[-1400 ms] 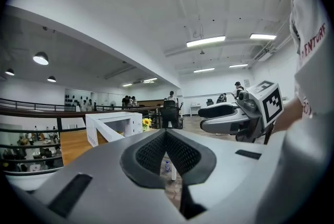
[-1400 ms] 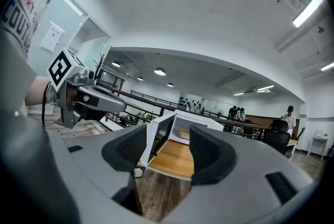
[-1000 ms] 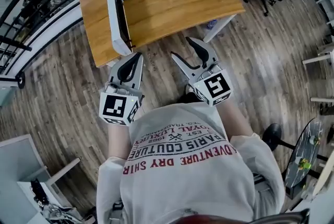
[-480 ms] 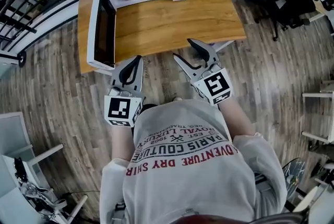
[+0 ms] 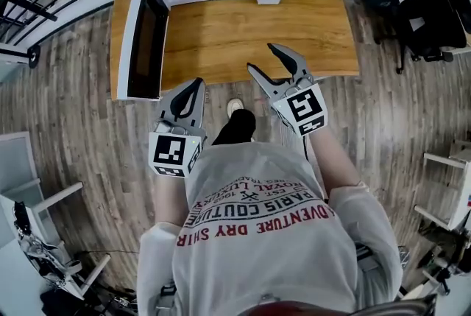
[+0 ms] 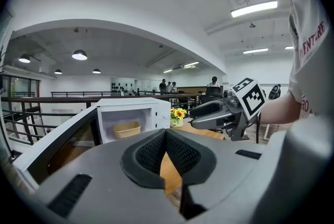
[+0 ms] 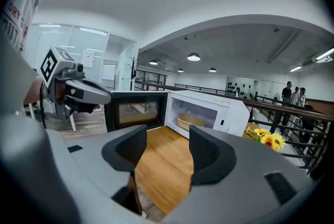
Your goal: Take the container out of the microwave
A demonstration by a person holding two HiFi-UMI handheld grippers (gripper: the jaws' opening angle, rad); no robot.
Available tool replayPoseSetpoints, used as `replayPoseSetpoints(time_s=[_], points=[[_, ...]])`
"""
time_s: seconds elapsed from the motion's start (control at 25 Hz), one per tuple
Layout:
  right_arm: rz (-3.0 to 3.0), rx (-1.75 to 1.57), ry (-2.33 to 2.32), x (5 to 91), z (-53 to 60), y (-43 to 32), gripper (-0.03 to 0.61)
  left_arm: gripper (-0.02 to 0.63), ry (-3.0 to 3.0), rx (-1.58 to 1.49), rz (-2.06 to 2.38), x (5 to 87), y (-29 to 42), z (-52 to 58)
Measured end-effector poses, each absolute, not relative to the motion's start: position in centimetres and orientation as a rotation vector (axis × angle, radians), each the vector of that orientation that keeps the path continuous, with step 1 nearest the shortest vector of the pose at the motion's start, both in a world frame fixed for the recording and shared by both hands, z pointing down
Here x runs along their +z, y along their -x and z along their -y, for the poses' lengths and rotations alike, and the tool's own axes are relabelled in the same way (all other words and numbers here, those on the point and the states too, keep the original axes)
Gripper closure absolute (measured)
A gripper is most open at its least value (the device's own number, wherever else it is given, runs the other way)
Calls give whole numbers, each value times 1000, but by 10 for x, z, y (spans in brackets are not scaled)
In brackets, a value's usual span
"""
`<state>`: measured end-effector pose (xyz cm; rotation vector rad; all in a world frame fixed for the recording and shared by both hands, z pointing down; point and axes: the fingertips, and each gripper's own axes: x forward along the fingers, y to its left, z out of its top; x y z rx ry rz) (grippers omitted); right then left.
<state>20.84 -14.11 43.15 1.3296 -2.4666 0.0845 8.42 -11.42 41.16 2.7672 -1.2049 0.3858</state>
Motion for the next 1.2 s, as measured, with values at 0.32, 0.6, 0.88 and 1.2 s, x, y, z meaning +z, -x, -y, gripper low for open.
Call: replayPoseSetpoints(time_s=[0.32,0.6,0.88,1.2], points=[[2399,78,-1164,456,243,-201,325,600,-2711,352,1243,419,-87,204],[2309,9,-957,494,325,-173,325,600,-2659,337,1293,429,-72,267],[2198,-107,-830,532,387,-145,324,600,-2633,335,1344,434,-53,303],[2047,-202,-654,572,438,-129,332,600,-2612,317,1375,434,-44,318]])
